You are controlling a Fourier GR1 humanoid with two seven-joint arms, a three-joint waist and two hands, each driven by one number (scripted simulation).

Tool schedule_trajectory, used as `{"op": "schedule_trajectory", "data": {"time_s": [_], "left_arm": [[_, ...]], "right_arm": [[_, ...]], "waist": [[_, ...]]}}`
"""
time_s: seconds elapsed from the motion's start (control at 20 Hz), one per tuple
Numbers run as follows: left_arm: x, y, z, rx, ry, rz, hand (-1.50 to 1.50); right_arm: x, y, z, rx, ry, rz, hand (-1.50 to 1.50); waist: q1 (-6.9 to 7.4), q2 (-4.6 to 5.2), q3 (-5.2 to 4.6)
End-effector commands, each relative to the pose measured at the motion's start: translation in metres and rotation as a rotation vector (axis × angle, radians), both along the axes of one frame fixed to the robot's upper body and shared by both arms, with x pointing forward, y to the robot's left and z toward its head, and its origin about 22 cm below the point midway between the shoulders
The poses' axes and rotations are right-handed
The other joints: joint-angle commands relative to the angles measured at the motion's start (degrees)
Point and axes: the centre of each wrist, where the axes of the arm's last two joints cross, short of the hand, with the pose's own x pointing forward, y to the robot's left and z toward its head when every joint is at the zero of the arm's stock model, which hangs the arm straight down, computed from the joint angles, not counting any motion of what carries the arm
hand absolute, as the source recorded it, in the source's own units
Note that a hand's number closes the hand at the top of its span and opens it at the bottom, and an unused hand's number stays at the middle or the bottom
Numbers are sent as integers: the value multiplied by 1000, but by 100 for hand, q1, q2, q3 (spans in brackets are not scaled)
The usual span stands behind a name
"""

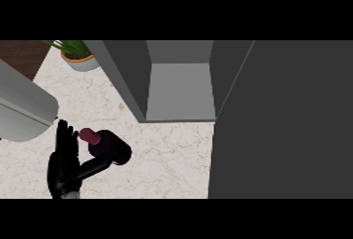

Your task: Pick up the wine, place it into the cabinet and close the cabinet

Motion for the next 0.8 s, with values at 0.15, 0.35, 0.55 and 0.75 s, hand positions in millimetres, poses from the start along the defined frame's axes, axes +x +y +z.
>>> {"op": "schedule_trajectory", "data": {"time_s": [0.15, 0.35, 0.55, 0.75], "left_arm": [[-3, -7, -31, -18, 10, -39, -150], [3, 3, -40, -37, 18, -32, -150], [-23, -14, -80, -55, 15, -44, -150], [-4, -11, -72, -120, -25, 3, -150]], "right_arm": [[-50, -16, 35, 43, -82, 50, -150], [-52, -9, 35, 80, -80, 26, -150], [-46, -13, 33, 72, -87, 50, -150], [-42, -14, 36, 35, -90, 56, -150]], "waist": [[18, 7, 5], [10, 1, -1], [8, 8, -4], [45, 11, 0]]}}
